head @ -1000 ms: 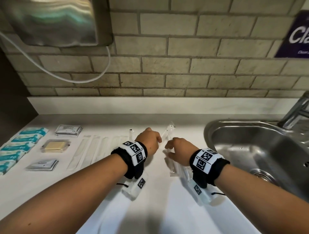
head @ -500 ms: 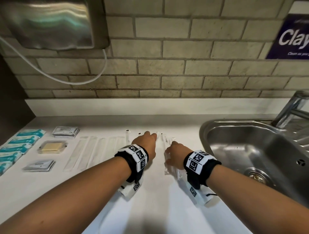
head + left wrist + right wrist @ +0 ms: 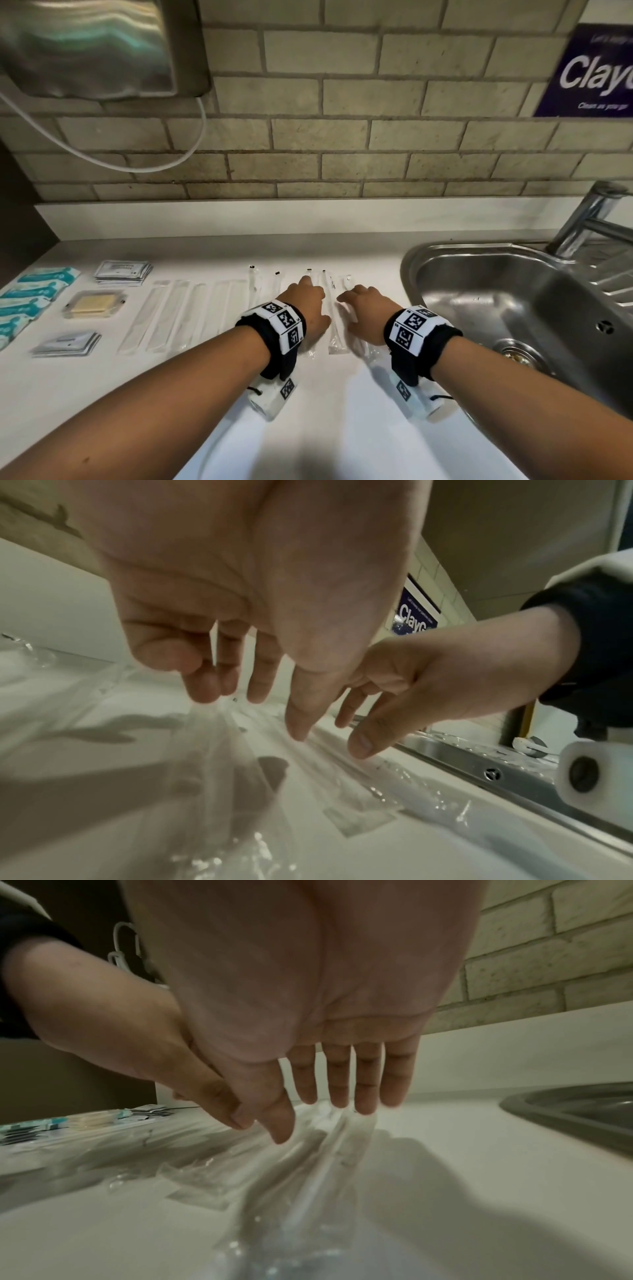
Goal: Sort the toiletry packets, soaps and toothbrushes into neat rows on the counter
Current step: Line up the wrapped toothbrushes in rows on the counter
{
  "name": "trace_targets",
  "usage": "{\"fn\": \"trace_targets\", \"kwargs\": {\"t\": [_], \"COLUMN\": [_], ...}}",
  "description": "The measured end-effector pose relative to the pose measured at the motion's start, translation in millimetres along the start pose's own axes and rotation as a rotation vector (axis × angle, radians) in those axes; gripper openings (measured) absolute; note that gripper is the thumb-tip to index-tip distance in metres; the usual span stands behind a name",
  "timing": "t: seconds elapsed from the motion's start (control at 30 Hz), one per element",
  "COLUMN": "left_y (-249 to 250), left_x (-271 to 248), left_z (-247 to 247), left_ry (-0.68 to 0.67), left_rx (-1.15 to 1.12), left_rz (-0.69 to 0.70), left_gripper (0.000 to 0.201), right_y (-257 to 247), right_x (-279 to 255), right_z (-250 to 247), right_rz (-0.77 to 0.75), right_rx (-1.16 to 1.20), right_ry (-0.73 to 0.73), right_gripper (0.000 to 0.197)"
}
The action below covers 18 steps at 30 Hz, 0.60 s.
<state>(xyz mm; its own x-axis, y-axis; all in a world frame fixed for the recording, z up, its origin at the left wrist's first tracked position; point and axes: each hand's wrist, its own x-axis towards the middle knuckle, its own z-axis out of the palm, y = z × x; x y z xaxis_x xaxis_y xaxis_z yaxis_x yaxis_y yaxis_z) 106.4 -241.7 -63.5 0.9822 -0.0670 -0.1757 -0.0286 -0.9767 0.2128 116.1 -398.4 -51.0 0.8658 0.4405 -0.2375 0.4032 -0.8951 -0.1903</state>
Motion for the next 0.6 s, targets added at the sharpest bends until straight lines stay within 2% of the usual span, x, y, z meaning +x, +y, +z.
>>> {"fn": "trace_targets", "kwargs": {"t": [0.07, 0.17, 0.3, 0.43, 0.6], "left_y": [3.4, 11.6, 13.8, 14.0, -1.2], "left_x": [-2.0, -6.1, -8.9, -14.4, -19.6], "left_z": [1.4, 3.7, 6.6, 3.7, -11.1], "left_ry": [0.027, -0.043, -0.112, -0.128, -0.041], "left_rx": [0.051, 0.233, 0.287, 0.228, 0.13], "left_rz": [0.108, 0.2, 0.198, 0.194, 0.129], "left_gripper": [0.058, 0.061, 0.057, 0.059, 0.059], "right_y": [2.0, 4.1, 4.3, 1.6, -7.1], "right_x": [0.0, -0.1, 1.2, 2.2, 5.0], "right_z": [-1.3, -2.3, -0.4, 1.2, -2.3], "right_rz": [0.003, 0.025, 0.053, 0.062, -0.049], "right_rx": [-0.034, -0.094, -0.169, -0.207, -0.214], "right_ry": [0.026, -0.014, -0.084, -0.063, 0.03], "right_gripper": [0.053, 0.044, 0.043, 0.042, 0.058]}}
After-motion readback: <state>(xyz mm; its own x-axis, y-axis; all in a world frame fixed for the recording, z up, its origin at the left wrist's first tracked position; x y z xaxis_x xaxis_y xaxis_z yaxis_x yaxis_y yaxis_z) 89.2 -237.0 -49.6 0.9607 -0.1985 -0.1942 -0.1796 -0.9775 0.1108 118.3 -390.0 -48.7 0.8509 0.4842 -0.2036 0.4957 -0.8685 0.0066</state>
